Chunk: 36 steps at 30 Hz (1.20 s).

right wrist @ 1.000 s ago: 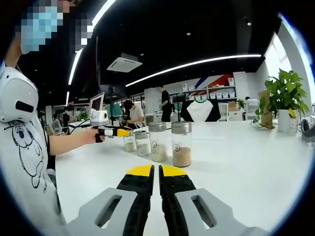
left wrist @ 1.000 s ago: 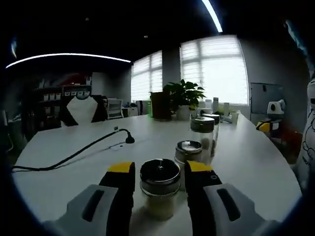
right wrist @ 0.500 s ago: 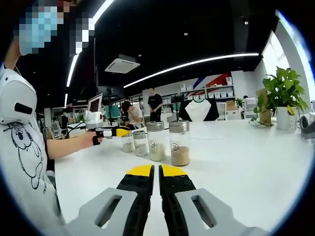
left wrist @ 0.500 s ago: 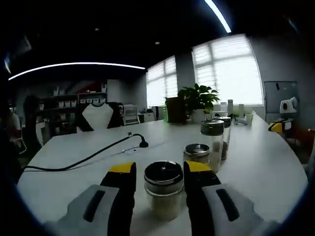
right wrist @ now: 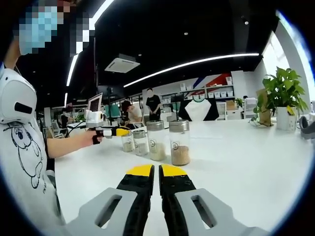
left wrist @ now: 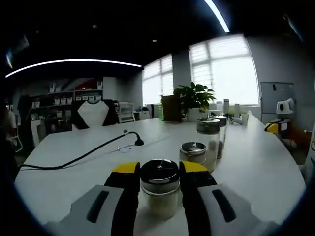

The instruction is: Rotate the seasoning bottle until the label or dispensing opening points toward the visible target arrow and the bottle remains upright within the marked orientation range

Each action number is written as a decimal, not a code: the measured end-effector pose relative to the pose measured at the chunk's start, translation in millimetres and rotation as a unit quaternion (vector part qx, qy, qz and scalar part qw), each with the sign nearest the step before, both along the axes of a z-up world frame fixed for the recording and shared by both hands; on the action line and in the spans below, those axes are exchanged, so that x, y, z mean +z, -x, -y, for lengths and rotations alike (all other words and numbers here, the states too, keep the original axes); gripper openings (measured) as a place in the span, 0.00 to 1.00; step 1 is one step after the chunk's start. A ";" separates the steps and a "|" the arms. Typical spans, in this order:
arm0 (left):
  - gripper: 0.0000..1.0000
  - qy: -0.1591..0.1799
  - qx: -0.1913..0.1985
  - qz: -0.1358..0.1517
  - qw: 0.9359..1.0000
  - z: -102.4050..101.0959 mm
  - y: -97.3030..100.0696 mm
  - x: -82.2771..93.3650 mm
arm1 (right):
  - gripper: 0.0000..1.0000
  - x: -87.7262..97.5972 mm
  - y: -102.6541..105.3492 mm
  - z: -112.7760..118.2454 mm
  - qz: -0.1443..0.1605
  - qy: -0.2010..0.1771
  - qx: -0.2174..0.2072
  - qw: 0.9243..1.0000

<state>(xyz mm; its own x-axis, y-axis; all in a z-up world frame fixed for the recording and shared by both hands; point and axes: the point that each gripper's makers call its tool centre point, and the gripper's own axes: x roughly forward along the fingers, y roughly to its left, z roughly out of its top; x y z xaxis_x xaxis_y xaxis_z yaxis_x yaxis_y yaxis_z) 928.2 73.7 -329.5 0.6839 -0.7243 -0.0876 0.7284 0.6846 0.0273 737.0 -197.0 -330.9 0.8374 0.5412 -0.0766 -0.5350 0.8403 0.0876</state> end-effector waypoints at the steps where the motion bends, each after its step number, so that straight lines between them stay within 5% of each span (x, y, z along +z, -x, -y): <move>1: 0.33 -0.001 -0.002 0.000 1.000 0.2 0.2 0.0 | 0.01 0.2 -0.1 -0.1 0.000 0.000 0.000 1.000; 20: 0.33 0.017 -0.078 -0.034 0.996 0.8 -1.0 -2.8 | 0.01 -1.0 0.7 -5.3 -0.003 0.016 0.015 1.000; 36: 0.33 0.017 -0.155 -0.059 0.986 2.0 -0.8 -5.4 | 0.01 -5.8 3.5 -7.3 -0.009 0.028 0.021 0.999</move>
<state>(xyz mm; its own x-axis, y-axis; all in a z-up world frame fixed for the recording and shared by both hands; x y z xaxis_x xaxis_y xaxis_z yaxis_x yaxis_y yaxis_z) 929.1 71.7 -334.8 0.4164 -0.9006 -0.1248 0.8994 0.4281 -0.0886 733.5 -189.7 -336.7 0.8120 0.5708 -0.1214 -0.5692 0.8206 0.0513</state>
